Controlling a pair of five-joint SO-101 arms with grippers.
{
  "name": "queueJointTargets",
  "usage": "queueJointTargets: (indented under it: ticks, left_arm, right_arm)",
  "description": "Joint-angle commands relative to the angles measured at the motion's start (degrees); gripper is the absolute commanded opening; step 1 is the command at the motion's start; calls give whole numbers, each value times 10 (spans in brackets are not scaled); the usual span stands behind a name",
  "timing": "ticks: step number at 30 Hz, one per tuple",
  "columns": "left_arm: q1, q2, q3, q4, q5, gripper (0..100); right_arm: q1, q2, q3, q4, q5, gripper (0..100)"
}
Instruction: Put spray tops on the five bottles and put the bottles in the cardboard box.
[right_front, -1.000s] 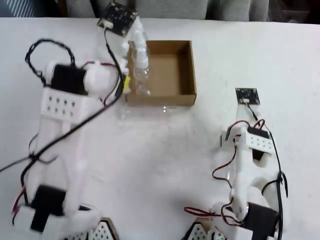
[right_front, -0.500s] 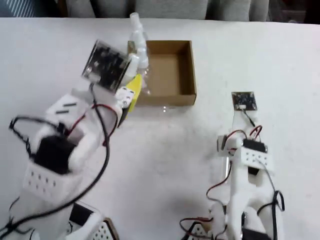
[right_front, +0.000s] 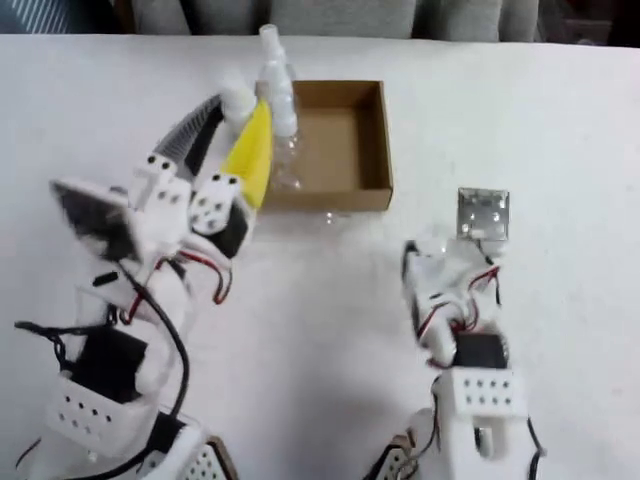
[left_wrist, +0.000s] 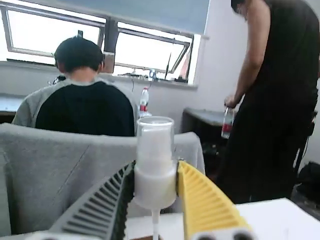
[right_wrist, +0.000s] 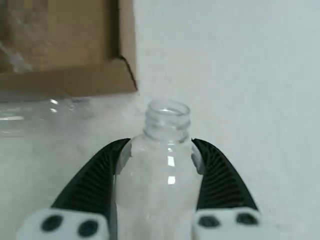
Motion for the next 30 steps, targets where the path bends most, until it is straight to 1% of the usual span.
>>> queueJointTargets:
  ticks: [1, 4, 6, 8, 9, 14, 15, 18, 21, 23, 26, 30]
  left_arm:
    - [2, -29, 4, -77, 20, 24]
    - [2, -42, 5, -84, 23, 24]
    - [7, -52, 6, -84, 25, 24]
    - [8, -61, 10, -83, 26, 24]
    - [8, -66, 17, -86, 26, 24]
    - [8, -119, 55, -85, 27, 24]
    - [13, -135, 69, -86, 27, 24]
    - [52, -183, 112, -87, 27, 24]
    - [101, -211, 134, -89, 24, 24]
    - [113, -206, 139, -110, 24, 24]
    - [120, -169, 153, -164, 26, 24]
    - [136, -120, 151, -174, 26, 24]
  right_arm:
    - [-72, -99, 5, -38, 30, 16]
    - [-170, -168, 25, -113, 74, 16]
    - [-240, -204, 54, -160, 82, 16]
    - [-288, -226, 96, -178, 84, 16]
    - [-299, -236, 123, -182, 84, 16]
    - [-292, -289, 223, -231, 81, 16]
    - [-292, -295, 222, -220, 81, 16]
    - [-294, -323, 222, -185, 80, 16]
    - [-294, -349, 222, -172, 80, 16]
    - [-295, -364, 221, -158, 80, 16]
    - [-306, -374, 220, -139, 80, 16]
    - [-314, -374, 220, -129, 80, 16]
